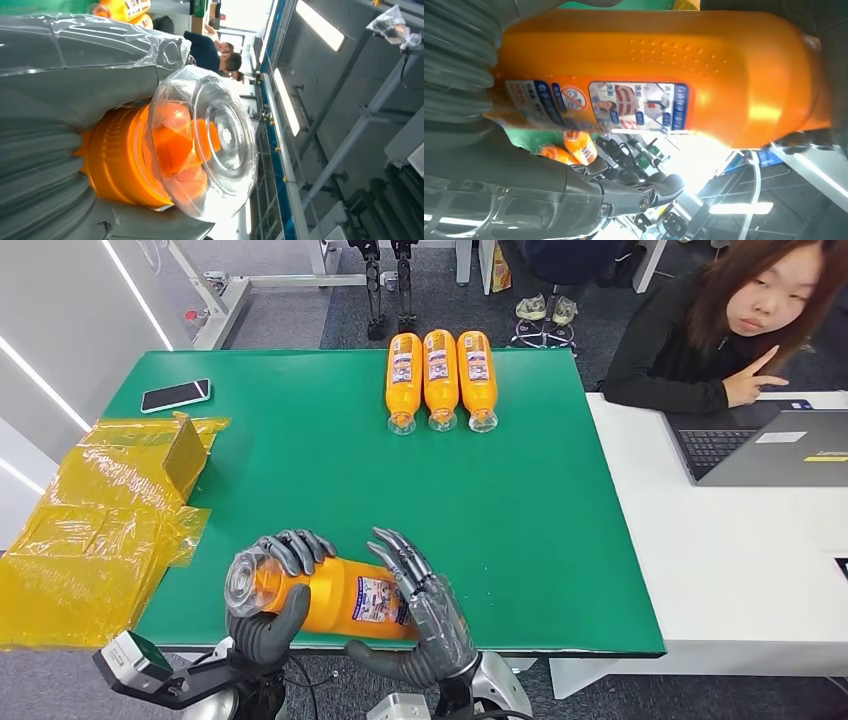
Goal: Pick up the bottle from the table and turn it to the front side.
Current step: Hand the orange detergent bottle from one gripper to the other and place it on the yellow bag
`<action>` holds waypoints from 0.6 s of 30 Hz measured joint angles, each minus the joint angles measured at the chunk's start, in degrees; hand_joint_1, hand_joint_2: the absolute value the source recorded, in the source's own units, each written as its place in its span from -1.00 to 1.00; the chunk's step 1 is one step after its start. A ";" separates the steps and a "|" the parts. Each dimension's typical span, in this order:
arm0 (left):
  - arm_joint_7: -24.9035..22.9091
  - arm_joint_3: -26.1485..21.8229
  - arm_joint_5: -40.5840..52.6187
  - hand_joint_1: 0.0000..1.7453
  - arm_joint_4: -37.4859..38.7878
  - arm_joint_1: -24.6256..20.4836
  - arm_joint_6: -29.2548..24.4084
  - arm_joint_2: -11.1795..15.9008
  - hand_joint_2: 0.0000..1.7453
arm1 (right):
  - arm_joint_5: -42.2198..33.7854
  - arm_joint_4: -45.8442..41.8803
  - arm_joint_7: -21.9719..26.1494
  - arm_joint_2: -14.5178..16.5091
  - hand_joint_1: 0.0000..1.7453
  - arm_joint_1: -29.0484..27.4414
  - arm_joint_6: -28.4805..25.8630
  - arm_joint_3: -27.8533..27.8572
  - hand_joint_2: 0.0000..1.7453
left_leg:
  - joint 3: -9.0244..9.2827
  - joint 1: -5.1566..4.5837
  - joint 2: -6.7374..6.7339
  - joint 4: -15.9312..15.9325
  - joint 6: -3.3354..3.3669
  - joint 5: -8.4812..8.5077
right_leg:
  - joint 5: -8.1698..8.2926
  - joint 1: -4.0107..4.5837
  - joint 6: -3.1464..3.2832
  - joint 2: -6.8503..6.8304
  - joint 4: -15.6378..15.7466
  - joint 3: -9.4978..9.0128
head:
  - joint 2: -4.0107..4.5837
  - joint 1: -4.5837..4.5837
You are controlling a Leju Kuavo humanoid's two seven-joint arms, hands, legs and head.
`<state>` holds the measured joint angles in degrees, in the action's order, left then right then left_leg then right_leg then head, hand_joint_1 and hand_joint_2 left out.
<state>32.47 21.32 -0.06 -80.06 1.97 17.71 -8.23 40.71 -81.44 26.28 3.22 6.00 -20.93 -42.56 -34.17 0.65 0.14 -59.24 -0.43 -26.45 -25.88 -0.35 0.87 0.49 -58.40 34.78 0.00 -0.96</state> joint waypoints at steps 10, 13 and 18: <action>-0.58 -0.22 18.46 0.86 0.02 -1.41 -16.56 1.28 1.00 | -0.47 0.57 0.23 0.04 -1.00 0.03 -0.75 -0.04 1.00 | 0.00 0.00 0.00 0.00 0.00 0.00 | 0.00 0.00 0.00 0.01 -0.01 0.00 | 0.00 0.00; -1.10 -0.22 20.06 0.92 0.02 -1.54 -17.70 1.50 1.00 | -0.47 0.68 0.24 0.04 -1.00 0.04 -0.76 -0.04 1.00 | 0.00 0.00 0.00 0.00 0.00 0.00 | 0.00 0.00 0.00 0.00 -0.01 0.01 | 0.00 -0.01; -3.96 -1.16 32.88 0.93 1.12 -3.60 -25.42 3.13 1.00 | -1.04 0.94 0.76 0.04 -1.00 0.12 -1.01 -0.18 1.00 | 0.00 0.01 0.00 0.00 -0.01 0.00 | 0.00 0.01 0.01 0.00 -0.01 0.01 | 0.00 0.01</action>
<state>28.51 20.16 32.82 -78.94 -1.63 -7.72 -5.10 39.67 -80.50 27.04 3.26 6.11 -21.94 -42.74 -34.17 0.66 0.14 -59.24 -0.44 -26.44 -25.88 -0.34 0.87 0.50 -58.41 34.80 0.00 -0.95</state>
